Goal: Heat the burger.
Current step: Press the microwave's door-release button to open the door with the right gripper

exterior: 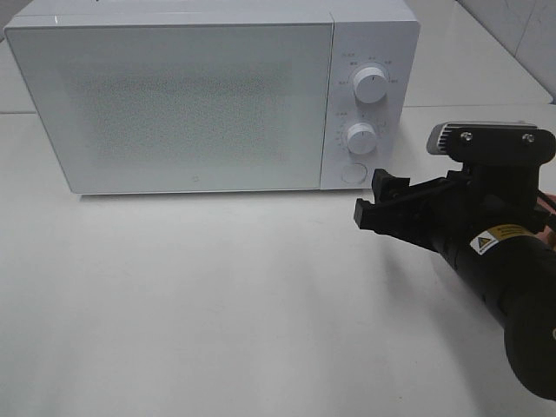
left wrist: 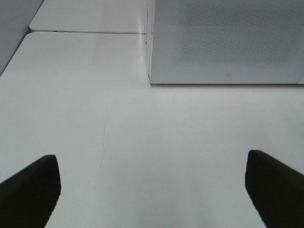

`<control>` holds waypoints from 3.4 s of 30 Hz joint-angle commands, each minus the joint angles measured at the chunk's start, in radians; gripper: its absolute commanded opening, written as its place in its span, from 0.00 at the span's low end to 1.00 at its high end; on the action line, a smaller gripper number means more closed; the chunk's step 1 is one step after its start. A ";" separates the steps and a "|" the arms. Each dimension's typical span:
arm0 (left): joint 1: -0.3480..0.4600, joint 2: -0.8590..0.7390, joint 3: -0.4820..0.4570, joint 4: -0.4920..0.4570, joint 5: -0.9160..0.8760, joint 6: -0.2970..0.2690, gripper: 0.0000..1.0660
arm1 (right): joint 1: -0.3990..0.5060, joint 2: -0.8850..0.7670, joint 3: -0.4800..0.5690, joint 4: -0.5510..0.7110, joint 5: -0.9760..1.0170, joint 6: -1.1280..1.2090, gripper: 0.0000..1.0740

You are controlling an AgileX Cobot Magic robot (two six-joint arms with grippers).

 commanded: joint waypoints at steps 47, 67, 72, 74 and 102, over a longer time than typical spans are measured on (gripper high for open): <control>0.003 -0.024 0.002 0.000 -0.010 0.001 0.92 | -0.005 0.061 -0.075 0.015 0.108 1.390 0.00; 0.003 -0.024 0.002 0.000 -0.010 0.001 0.92 | -0.117 0.241 -0.217 -0.086 0.154 1.449 0.00; 0.003 -0.024 0.002 0.000 -0.010 0.001 0.92 | -0.163 0.272 -0.255 -0.091 0.157 1.453 0.00; 0.003 -0.024 0.002 0.000 -0.010 0.001 0.92 | -0.175 0.284 -0.265 -0.105 0.164 1.454 0.00; 0.003 -0.024 0.002 0.000 -0.010 0.001 0.92 | -0.191 0.429 -0.428 -0.105 0.205 1.521 0.00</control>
